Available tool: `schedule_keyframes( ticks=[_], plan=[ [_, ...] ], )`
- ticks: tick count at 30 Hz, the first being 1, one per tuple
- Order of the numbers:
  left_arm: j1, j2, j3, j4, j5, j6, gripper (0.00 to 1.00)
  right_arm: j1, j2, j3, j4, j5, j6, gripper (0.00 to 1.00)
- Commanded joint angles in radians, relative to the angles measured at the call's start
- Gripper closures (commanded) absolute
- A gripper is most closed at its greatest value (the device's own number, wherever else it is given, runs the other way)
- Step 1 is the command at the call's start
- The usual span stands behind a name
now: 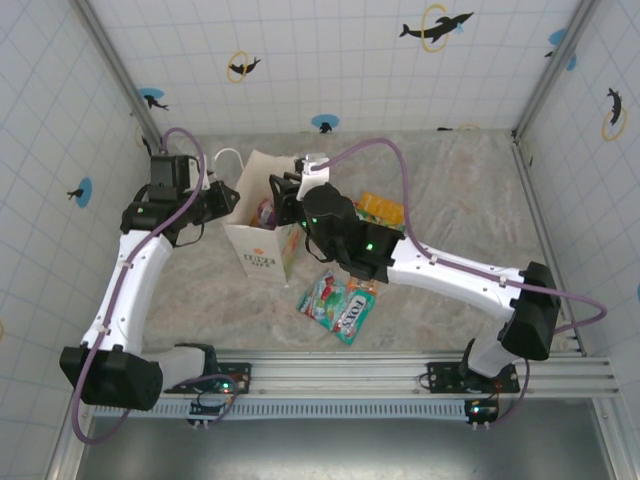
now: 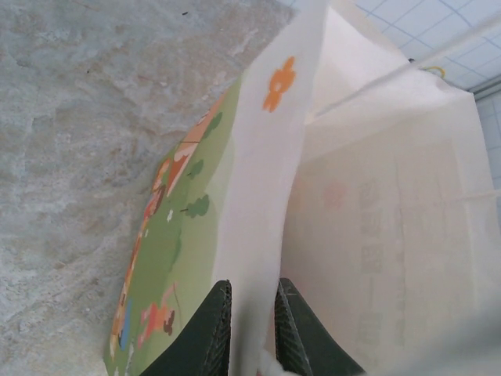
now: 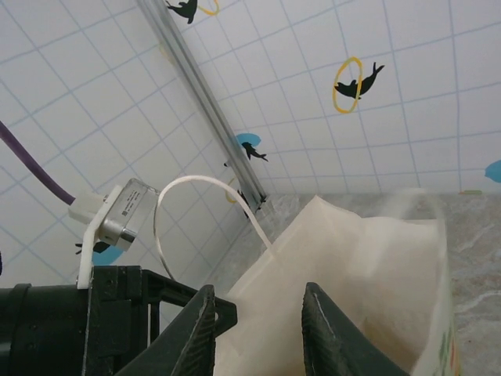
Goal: Place the snacks into the paper bag
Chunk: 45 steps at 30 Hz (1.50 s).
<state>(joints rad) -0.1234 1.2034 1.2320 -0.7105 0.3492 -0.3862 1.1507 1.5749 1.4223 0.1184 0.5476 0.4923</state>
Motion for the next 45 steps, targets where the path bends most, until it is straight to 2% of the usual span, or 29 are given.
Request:
schedule_keyframes(
  ticks=[1, 8, 17, 25, 30, 34, 39, 45],
  plan=[
    [0.004, 0.004, -0.014, 0.01, -0.021, 0.007, 0.8, 0.0, -0.042, 0.021, 0.022, 0.0, -0.013, 0.67],
    [0.003, -0.006, -0.019, 0.008, -0.026, 0.0, 0.81, 0.013, -0.069, 0.012, -0.144, -0.041, 0.087, 0.63],
    [0.003, -0.025, -0.022, -0.004, -0.037, -0.012, 0.83, -0.001, 0.009, 0.037, -0.322, -0.164, 0.243, 0.61],
    [0.003, -0.039, -0.022, -0.012, -0.044, -0.012, 0.85, -0.03, 0.084, 0.112, -0.442, -0.145, 0.264, 0.6],
    [0.004, -0.033, -0.022, -0.015, -0.038, -0.007, 0.86, -0.043, 0.093, 0.109, -0.451, -0.124, 0.264, 0.59],
    [0.003, -0.032, -0.026, -0.011, -0.028, -0.009, 0.9, -0.064, 0.104, 0.109, -0.428, -0.155, 0.265, 0.6],
    [0.003, -0.042, -0.03, 0.011, 0.013, -0.034, 0.94, -0.091, 0.125, 0.125, -0.416, -0.184, 0.248, 0.64],
    [0.004, -0.057, -0.054, 0.019, 0.007, -0.048, 0.96, -0.128, 0.151, 0.133, -0.374, -0.237, 0.222, 0.69]
  ],
)
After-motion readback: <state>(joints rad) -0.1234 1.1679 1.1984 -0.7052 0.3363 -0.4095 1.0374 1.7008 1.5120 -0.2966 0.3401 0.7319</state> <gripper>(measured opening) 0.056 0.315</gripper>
